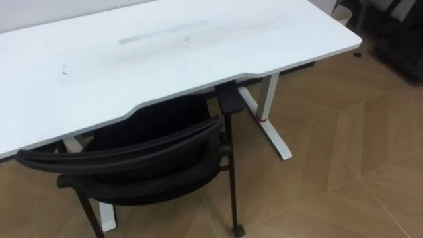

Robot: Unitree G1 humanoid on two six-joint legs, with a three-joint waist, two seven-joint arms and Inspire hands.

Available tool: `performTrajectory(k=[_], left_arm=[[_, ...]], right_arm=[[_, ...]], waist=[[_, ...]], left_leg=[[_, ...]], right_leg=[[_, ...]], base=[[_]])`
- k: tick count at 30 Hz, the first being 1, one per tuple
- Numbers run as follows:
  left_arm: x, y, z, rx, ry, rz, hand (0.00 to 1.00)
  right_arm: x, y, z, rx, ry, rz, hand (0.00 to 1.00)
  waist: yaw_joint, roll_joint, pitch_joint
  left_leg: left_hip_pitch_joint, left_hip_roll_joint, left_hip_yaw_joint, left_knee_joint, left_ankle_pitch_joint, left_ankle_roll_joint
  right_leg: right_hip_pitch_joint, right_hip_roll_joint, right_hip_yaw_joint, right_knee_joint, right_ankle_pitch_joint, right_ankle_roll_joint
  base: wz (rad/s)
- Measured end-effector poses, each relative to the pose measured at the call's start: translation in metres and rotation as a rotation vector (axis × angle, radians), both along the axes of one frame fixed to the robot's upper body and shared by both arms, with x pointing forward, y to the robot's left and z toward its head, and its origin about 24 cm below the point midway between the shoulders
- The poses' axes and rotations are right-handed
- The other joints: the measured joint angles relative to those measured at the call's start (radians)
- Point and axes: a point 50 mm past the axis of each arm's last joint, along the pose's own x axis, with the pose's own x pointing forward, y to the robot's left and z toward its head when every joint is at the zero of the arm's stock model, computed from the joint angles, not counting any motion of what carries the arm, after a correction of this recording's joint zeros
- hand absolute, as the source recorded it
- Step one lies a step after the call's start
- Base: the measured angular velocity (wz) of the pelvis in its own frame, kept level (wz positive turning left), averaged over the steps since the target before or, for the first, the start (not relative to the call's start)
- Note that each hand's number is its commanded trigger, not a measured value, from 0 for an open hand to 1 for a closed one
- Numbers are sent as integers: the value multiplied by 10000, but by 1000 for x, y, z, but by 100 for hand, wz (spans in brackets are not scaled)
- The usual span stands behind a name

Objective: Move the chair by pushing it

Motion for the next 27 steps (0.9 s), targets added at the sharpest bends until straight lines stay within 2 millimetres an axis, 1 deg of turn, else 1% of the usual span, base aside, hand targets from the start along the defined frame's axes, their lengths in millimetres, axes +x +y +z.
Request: performTrajectory(k=[2,3,4,5,6,8,9,10,11,12,13,14,16,17,19,20,21,23,24,26,27], left_arm=[[-11,-4,-40,-1441,1146,362,0],[-14,-6,-51,-1907,1378,440,0],[-20,-11,-72,-2849,1852,613,0],[-25,-13,-82,-3342,2054,751,0],[-34,-18,-99,-4281,2194,1022,0],[-53,-30,-131,-5829,2691,1589,0],[-58,-33,-139,-6242,2888,1714,0],[-70,-39,-153,-7057,3279,1952,0],[-83,-46,-166,-7750,3790,2160,0],[-88,-49,-172,-8122,4002,2253,0],[-98,-58,-182,-8842,4425,2361,0],[-103,-63,-186,-9156,4674,2354,0],[-122,-82,-203,-10385,5568,2430,0],[-126,-86,-206,-10686,5777,2445,0],[-136,-102,-217,-11562,6854,2157,0],[-139,-111,-222,-11963,7456,1916,0],[-138,-114,-224,-12124,7717,1740,0],[-133,-127,-231,-12388,8912,702,0],[-130,-130,-232,-12455,9132,451,0],[-111,-140,-237,-12351,10080,-840,0],[-105,-142,-238,-12294,10153,-1095,0]], right_arm=[[-23,7,-47,2346,635,-581,0],[-28,9,-57,2885,771,-643,0],[-35,15,-76,3862,1055,-750,0],[-42,18,-85,4307,1269,-828,0],[-49,23,-99,5144,1406,-914,0],[-71,34,-120,6292,1779,-1170,0],[-78,36,-126,6573,1936,-1269,0],[-92,42,-136,7147,2310,-1411,0],[-104,51,-148,7781,2828,-1533,0],[-110,56,-154,8130,3089,-1576,0],[-121,67,-164,8782,3734,-1492,0],[-126,73,-169,9132,4028,-1461,0],[-146,99,-185,10361,4942,-1462,0],[-150,105,-188,10699,5105,-1479,0],[-157,124,-197,11482,6205,-1015,0],[-155,130,-200,11560,6831,-490,0],[-155,133,-201,11607,7126,-254,0],[-145,142,-206,11633,8130,838,0],[-141,144,-207,11601,8304,1113,0],[-122,152,-211,11554,8488,1938,0],[-118,154,-212,11535,8503,2117,0]], waist=[[-3,-38,1],[-5,-19,8],[-7,74,27],[-11,79,26],[-47,82,18],[-117,171,-30],[-133,185,-42],[-196,243,-81],[-250,274,-97],[-261,275,-101],[-280,274,-100],[-290,270,-101],[-292,304,-80],[-293,287,-76],[-293,225,-53],[-327,233,-47],[-344,230,-42],[-447,224,-16],[-495,220,-10],[-546,229,47],[-550,229,47]], left_leg=[[-116,-8,12,56,-3,5],[-126,-10,34,57,-4,7],[-172,-11,51,54,-7,11],[-179,-11,56,51,-7,11],[-179,-8,71,41,-8,12],[-172,-7,55,5,-8,11],[-161,-7,51,-3,-8,10],[-112,-7,43,-23,-8,10],[-64,-7,22,-23,-8,9],[-37,-7,21,-29,-8,9],[13,-7,40,-44,-8,8],[32,-7,55,-47,-8,8],[100,-13,68,-60,-9,8],[98,-13,75,-54,-9,8],[107,-15,193,-57,-10,7],[106,-17,222,-39,-11,8],[105,-21,223,-29,-11,9],[75,-22,234,-3,-11,17],[69,-22,249,7,-9,21],[52,-13,269,49,-4,29],[45,-13,285,56,2,35]], right_leg=[[-92,-18,54,11,0,0],[-116,-20,76,8,0,0],[-191,-24,87,16,0,0],[-204,-24,92,14,0,0],[-211,-24,85,11,0,0],[-210,-18,63,8,0,0],[-201,-18,48,8,0,0],[-159,-15,41,10,0,0],[-112,-10,39,13,0,0],[-101,-10,45,15,0,1],[-82,-10,71,10,0,0],[-74,-13,77,7,0,1],[-17,-27,71,8,-6,9],[-18,-31,66,8,-8,12],[-22,-46,98,-12,-24,29],[-20,-59,109,-6,-24,29],[-21,-65,109,-7,-24,29],[-20,-79,103,-14,-26,32],[-22,-81,103,-11,-26,32],[-58,-75,135,-67,-26,36],[-64,-69,143,-99,-12,47]], base=[[0],[-9],[-11],[-10],[-3],[0],[0],[0],[0],[0],[-5],[-7],[-4],[-6],[-13],[-10],[0],[0],[-3],[-5],[-5]])
